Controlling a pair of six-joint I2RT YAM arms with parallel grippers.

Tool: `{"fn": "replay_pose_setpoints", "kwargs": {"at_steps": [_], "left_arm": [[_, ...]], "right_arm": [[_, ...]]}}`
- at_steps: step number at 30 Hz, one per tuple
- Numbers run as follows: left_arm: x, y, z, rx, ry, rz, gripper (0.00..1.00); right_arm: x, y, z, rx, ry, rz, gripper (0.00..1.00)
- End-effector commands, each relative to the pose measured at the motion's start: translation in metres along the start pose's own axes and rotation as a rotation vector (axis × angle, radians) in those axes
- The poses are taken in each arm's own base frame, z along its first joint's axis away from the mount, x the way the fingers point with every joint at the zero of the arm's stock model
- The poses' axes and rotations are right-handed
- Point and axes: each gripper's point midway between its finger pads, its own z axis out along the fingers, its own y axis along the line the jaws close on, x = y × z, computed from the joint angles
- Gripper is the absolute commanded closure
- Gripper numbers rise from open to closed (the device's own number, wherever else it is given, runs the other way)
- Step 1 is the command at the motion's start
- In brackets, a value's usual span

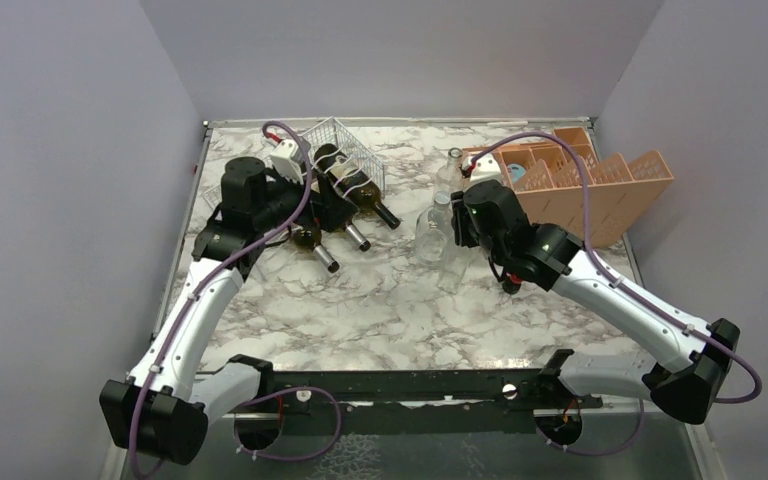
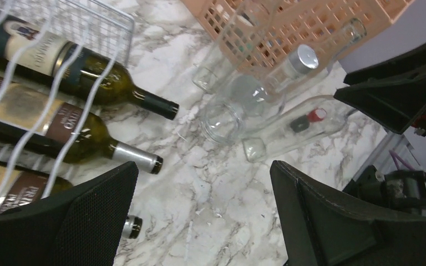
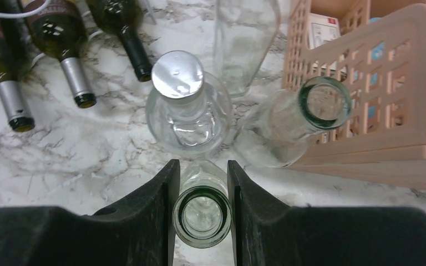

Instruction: Put the wine bottle on the wine rack

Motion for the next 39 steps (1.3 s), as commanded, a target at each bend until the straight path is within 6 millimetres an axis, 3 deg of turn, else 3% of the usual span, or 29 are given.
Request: {"fn": "replay_pose_setpoints", "kwargs": {"at_steps": [1, 8, 18, 25, 32, 39], "left_arm": [[0.009, -0.033, 0.012, 0.152, -0.068, 0.041, 0.05], [0.063, -0.052, 0.036, 0.239, -0.061, 0.059, 0.06], [0.125, -0.084, 0.047, 0.323, -0.090, 0.170, 0.08], [0.148, -0.106, 0.047, 0.413, -0.100, 0.237, 0.08], [0.161, -0.100, 0.045, 0.419, -0.147, 0.281, 0.07], [0.173, -0.096, 0.045, 0.440, -0.149, 0.374, 0.08]], "right_arm": [[-0.010, 0.026, -0.016, -0.195, -0.017, -0.021, 0.99], [-0.006, 0.051, -0.021, -0.332, 0.006, -0.032, 0.99], [-0.015, 0.090, -0.029, -0.542, -0.025, -0.010, 0.99], [-0.034, 0.114, -0.040, -0.678, -0.064, -0.023, 0.99], [-0.045, 0.125, -0.055, -0.774, -0.103, -0.074, 0.99], [-0.066, 0.134, -0.082, -0.883, -0.187, -0.080, 0.99]]}}
